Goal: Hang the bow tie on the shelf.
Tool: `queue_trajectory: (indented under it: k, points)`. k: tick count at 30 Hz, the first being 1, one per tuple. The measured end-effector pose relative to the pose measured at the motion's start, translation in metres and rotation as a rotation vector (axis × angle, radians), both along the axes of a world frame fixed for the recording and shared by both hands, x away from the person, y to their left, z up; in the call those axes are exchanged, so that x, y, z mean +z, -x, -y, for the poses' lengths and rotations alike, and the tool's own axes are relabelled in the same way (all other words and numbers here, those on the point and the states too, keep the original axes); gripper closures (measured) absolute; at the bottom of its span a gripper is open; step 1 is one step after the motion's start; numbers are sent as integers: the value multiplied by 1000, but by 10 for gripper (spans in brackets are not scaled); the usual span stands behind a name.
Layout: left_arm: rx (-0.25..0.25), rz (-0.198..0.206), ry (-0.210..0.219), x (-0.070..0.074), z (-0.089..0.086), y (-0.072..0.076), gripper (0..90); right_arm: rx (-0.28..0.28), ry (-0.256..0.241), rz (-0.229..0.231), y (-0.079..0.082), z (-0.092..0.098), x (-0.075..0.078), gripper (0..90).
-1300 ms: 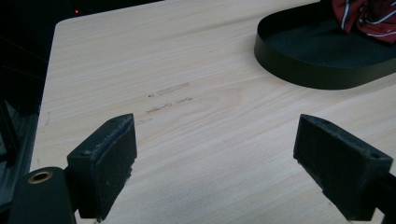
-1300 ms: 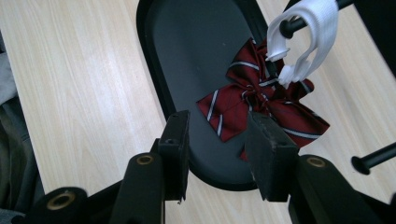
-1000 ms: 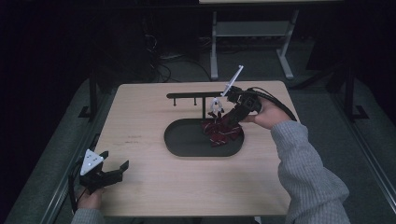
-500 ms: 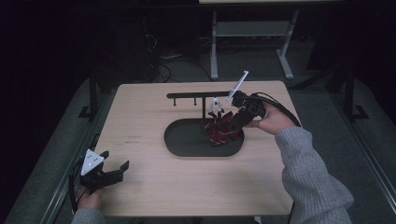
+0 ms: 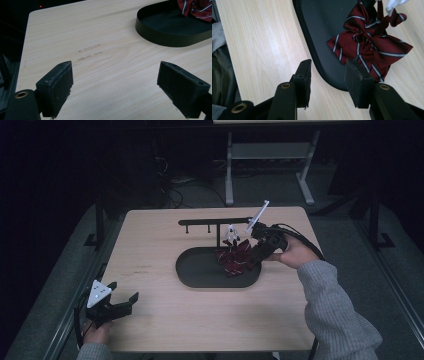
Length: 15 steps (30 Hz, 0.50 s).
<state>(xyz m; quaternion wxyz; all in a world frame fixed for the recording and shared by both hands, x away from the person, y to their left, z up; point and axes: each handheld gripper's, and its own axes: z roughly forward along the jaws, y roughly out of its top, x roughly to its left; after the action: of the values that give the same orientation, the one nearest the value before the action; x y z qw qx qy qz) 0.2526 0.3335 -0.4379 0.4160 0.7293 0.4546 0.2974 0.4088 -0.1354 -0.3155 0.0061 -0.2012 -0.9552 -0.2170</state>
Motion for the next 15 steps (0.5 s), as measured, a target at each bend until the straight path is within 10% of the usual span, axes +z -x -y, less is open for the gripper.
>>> queue_trajectory:
  k: [15]
  points:
    - [-2, -3, -4, 0, 1, 0, 128, 0, -10, -3, 10, 5, -11, 501]
